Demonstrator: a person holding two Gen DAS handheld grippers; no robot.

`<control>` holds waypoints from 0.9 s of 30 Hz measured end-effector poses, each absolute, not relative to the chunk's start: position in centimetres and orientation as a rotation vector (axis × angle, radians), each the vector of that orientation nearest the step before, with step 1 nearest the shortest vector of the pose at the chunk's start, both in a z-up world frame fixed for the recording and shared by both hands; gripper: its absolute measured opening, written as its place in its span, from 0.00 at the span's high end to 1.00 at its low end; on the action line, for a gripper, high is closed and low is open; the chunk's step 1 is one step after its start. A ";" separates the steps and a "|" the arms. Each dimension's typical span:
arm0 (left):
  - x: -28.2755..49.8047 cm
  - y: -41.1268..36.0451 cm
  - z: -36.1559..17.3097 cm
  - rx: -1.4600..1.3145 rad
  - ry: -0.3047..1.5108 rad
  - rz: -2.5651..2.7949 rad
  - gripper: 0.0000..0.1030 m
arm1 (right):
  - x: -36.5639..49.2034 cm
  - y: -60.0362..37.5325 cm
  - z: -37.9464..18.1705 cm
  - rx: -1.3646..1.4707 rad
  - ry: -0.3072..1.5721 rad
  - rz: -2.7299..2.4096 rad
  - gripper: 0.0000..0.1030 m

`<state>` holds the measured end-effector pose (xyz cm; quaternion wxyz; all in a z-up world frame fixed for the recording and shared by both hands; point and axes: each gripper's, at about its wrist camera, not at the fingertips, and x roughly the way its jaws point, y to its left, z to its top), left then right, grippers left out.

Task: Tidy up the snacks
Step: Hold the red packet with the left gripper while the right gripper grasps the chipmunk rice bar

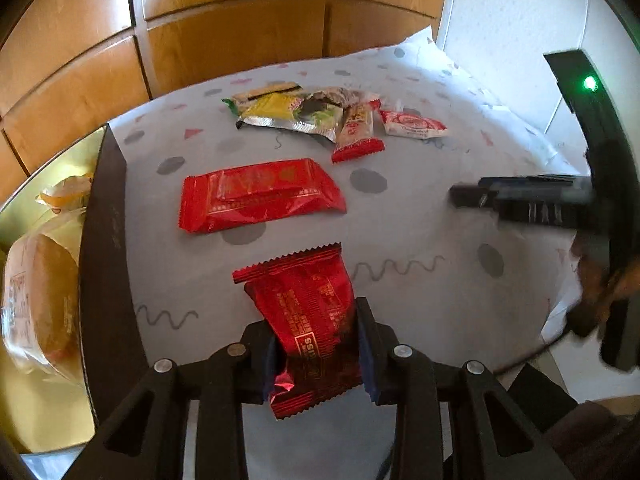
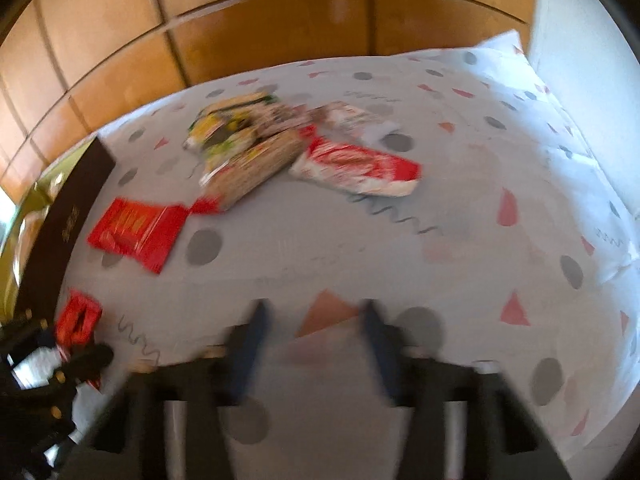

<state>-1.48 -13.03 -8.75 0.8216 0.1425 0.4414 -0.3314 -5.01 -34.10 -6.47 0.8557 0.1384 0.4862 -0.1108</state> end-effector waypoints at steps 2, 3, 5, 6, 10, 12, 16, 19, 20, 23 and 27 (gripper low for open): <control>-1.5 -13.1 -8.9 0.300 0.936 -0.700 0.67 | -4.6 -34.7 -5.7 0.260 1.003 -0.228 0.67; -1.5 -13.0 -9.0 0.296 0.934 -0.700 0.67 | -4.0 -35.1 -5.1 0.226 0.990 -0.211 0.67; -1.7 -12.9 -9.0 0.299 0.923 -0.698 0.67 | -3.1 -35.5 -4.2 0.172 0.977 -0.188 0.67; -1.7 -13.0 -9.0 0.298 0.919 -0.696 0.67 | -2.3 -35.8 -3.7 0.137 0.978 -0.170 0.67; -1.7 -12.7 -9.1 0.289 0.915 -0.695 0.67 | -0.4 -36.4 -2.6 0.128 1.000 -0.121 0.65; -1.8 -12.5 -9.0 0.281 0.915 -0.696 0.66 | 0.3 -36.1 -2.3 0.184 1.001 -0.064 0.64; -1.8 -12.4 -9.0 0.277 0.915 -0.700 0.66 | 2.1 -34.9 -3.0 0.323 1.020 0.008 0.61; -1.8 -12.3 -9.1 0.270 0.914 -0.704 0.66 | 4.0 -34.2 -4.1 0.418 1.038 -0.010 0.49; -1.7 -12.2 -9.1 0.268 0.914 -0.706 0.66 | 4.5 -34.0 -4.4 0.437 1.040 -0.017 0.48; -1.7 -12.2 -9.1 0.262 0.913 -0.709 0.66 | 6.6 -32.9 -5.9 0.433 1.075 -0.057 0.48; -1.7 -12.1 -9.1 0.255 0.910 -0.716 0.66 | 7.1 -32.3 -7.6 0.390 1.121 -0.077 0.61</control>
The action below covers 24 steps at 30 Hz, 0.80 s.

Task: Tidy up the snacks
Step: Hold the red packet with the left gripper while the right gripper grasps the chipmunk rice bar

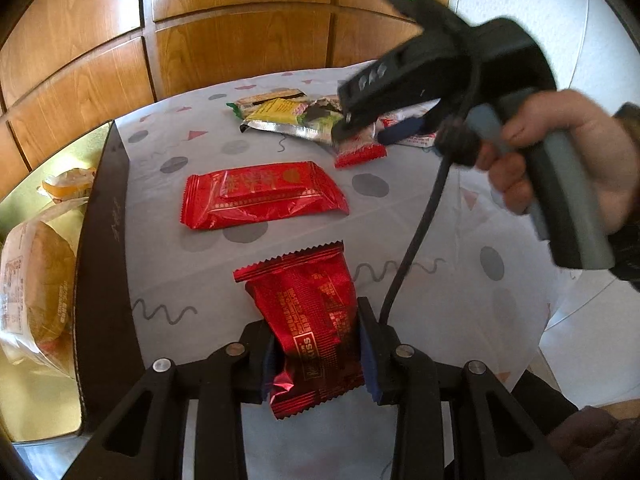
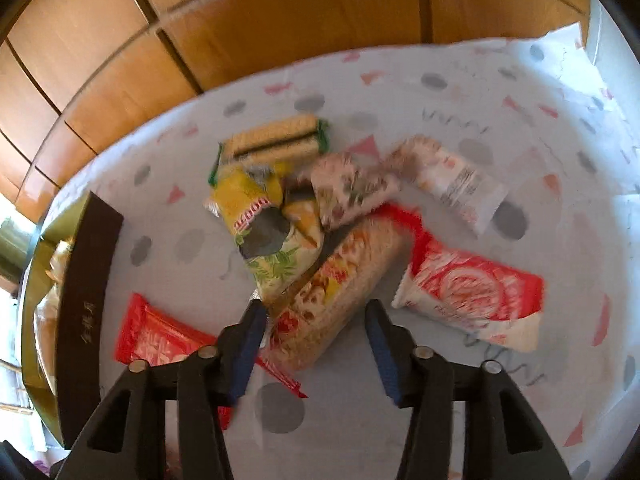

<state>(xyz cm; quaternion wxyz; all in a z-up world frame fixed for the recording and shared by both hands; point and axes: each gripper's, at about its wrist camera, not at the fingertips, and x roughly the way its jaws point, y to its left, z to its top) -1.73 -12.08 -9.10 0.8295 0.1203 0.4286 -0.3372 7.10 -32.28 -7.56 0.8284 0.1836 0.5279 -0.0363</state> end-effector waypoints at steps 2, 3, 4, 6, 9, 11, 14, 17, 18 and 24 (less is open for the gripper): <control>-1.7 -12.0 -9.1 0.248 0.909 -0.720 0.66 | 6.1 -32.1 -7.4 0.368 1.137 -0.038 0.69; -1.7 -12.0 -9.1 0.242 0.911 -0.722 0.66 | 5.3 -32.2 -7.3 0.363 1.148 -0.018 0.70; -1.6 -12.0 -9.1 0.240 0.912 -0.724 0.66 | 4.2 -32.3 -7.1 0.347 1.162 0.002 0.71; -1.6 -12.1 -9.1 0.239 0.912 -0.725 0.65 | 2.3 -32.5 -7.1 0.333 1.191 0.036 0.72; -1.6 -12.1 -9.2 0.233 0.911 -0.725 0.65 | -0.5 -32.2 -7.0 0.304 1.231 0.087 0.72; -1.6 -12.1 -9.1 0.234 0.911 -0.723 0.64 | -1.2 -32.3 -6.9 0.293 1.241 0.079 0.71; -1.5 -12.2 -9.2 0.235 0.911 -0.719 0.64 | -1.2 -32.3 -6.8 0.260 1.228 0.016 0.64; -1.5 -12.3 -9.2 0.239 0.911 -0.716 0.64 | -0.1 -32.4 -6.9 0.257 1.194 -0.028 0.61; -1.6 -12.2 -9.1 0.240 0.911 -0.716 0.64 | 0.3 -32.3 -6.9 0.241 1.182 -0.050 0.61; -1.5 -12.3 -9.2 0.241 0.913 -0.713 0.64 | 1.1 -31.1 -7.9 0.142 1.153 -0.087 0.72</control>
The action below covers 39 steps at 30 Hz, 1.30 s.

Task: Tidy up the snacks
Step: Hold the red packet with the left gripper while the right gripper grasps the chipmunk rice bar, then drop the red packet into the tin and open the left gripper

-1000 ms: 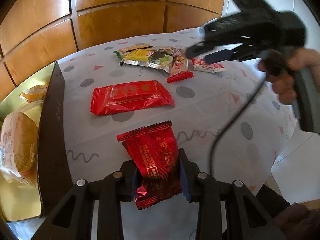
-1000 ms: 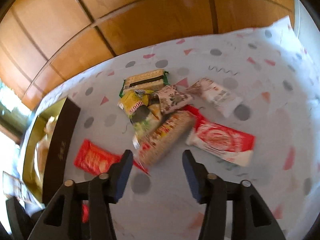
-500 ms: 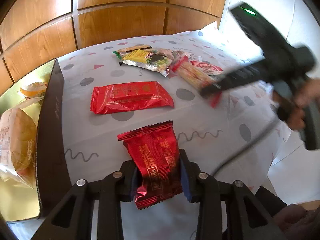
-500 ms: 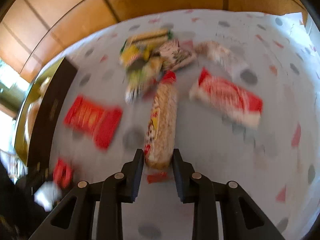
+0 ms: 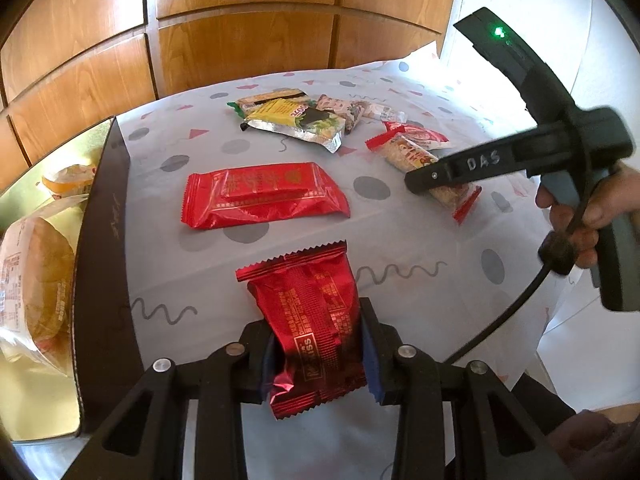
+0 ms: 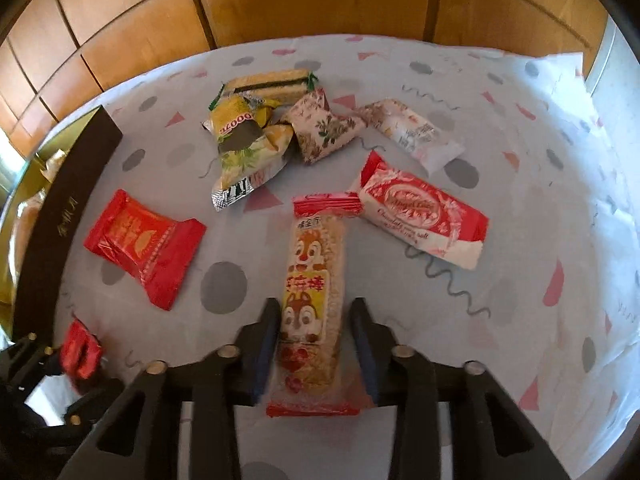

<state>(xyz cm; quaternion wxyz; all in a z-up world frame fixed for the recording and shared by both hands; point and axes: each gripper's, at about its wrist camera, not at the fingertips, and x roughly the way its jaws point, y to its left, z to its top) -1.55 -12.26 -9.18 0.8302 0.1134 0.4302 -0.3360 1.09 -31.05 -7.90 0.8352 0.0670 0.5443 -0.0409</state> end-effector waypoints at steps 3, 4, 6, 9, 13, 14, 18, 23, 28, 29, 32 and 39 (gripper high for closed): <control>-1.4 -12.3 -9.1 0.232 0.921 -0.717 0.66 | 0.3 -31.2 -8.0 0.123 1.127 -0.077 0.72; -1.4 -12.2 -9.1 0.231 0.923 -0.719 0.66 | 0.3 -31.3 -8.0 0.127 1.126 -0.073 0.72; -1.3 -12.2 -8.9 0.226 0.927 -0.722 0.67 | 0.2 -31.4 -7.8 0.128 1.125 -0.069 0.71; -1.3 -12.0 -8.6 0.216 0.932 -0.732 0.67 | -0.1 -31.3 -7.6 0.113 1.116 -0.074 0.71; -1.2 -11.3 -6.9 0.164 0.909 -0.743 0.67 | -0.2 -30.9 -7.6 0.099 1.097 -0.086 0.72; -1.1 -10.9 -6.0 0.142 0.896 -0.745 0.67 | -0.3 -30.9 -7.6 0.095 1.092 -0.088 0.72; 0.2 -8.3 -2.6 0.010 0.851 -0.719 0.67 | -0.4 -30.8 -7.6 0.091 1.076 -0.091 0.72; 3.4 -3.7 0.2 -0.135 0.818 -0.594 0.67 | -0.7 -30.8 -7.5 0.098 1.061 -0.091 0.72; 8.2 1.5 0.2 -0.228 0.867 -0.394 0.67 | -0.9 -30.8 -7.4 0.100 1.053 -0.091 0.72; 9.2 2.2 0.1 -0.232 0.875 -0.366 0.67 | -0.9 -30.8 -7.4 0.101 1.053 -0.091 0.72; 11.9 3.9 -0.6 -0.208 0.884 -0.292 0.67 | -0.9 -30.8 -7.4 0.104 1.051 -0.093 0.72; 17.2 4.5 -2.9 -0.128 0.916 -0.180 0.46 | -0.9 -30.8 -7.3 0.106 1.046 -0.098 0.72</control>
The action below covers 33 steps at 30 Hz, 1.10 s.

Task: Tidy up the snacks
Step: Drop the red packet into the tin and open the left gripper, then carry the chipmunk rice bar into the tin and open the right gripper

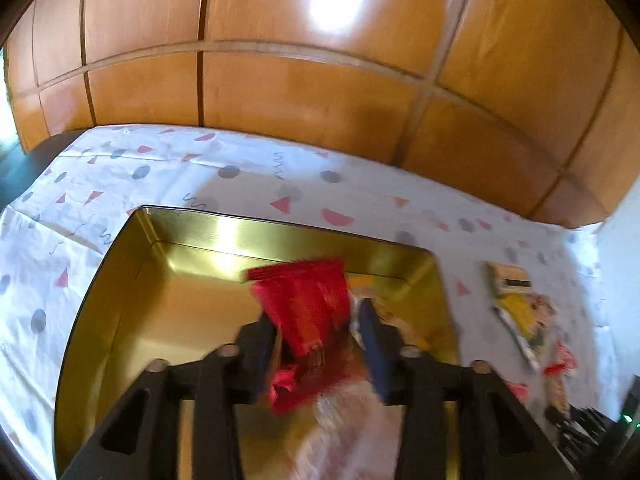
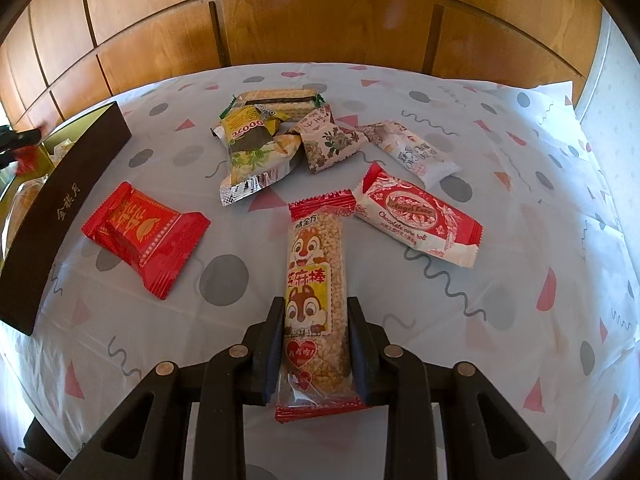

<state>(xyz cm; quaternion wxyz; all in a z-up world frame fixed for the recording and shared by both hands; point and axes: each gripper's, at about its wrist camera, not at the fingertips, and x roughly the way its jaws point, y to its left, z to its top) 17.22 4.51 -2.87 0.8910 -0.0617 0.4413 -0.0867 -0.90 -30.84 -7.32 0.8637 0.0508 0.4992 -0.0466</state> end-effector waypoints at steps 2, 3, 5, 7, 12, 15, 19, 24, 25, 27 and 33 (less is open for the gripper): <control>17.9 4.9 -3.4 -0.135 0.928 -0.158 0.38 | -1.0 -30.8 -7.3 0.106 1.040 -0.100 0.72; 17.7 4.9 -3.4 -0.136 0.928 -0.153 0.38 | -1.0 -30.8 -7.3 0.106 1.039 -0.100 0.72; 17.1 4.7 -3.2 -0.131 0.916 -0.133 0.38 | -1.0 -30.7 -7.3 0.102 1.038 -0.104 0.72; 16.0 4.5 -3.0 -0.121 0.910 -0.085 0.38 | -1.1 -30.6 -7.3 0.097 1.036 -0.107 0.72; 12.5 4.5 -2.7 -0.111 0.868 -0.026 0.38 | -1.2 -30.4 -7.4 0.083 1.029 -0.115 0.72; 10.1 4.5 -2.7 -0.098 0.857 -0.032 0.38 | -1.1 -30.4 -7.3 0.082 1.037 -0.120 0.72; 7.4 4.6 -2.8 -0.057 0.845 -0.043 0.37 | -0.7 -30.3 -7.1 0.101 1.058 -0.123 0.72; 5.1 5.4 -2.8 -0.040 0.829 -0.037 0.37 | -0.3 -30.1 -6.8 0.191 1.080 -0.079 0.72; 4.9 5.6 -2.7 -0.039 0.825 -0.035 0.37 | -0.1 -30.0 -6.6 0.236 1.083 -0.061 0.73; 4.5 6.2 -2.7 -0.047 0.818 -0.030 0.37 | 0.3 -29.5 -6.0 0.285 1.078 -0.034 0.73; 3.8 8.0 -2.9 -0.080 0.810 0.004 0.37 | 1.7 -26.0 -2.3 0.309 1.025 0.103 0.73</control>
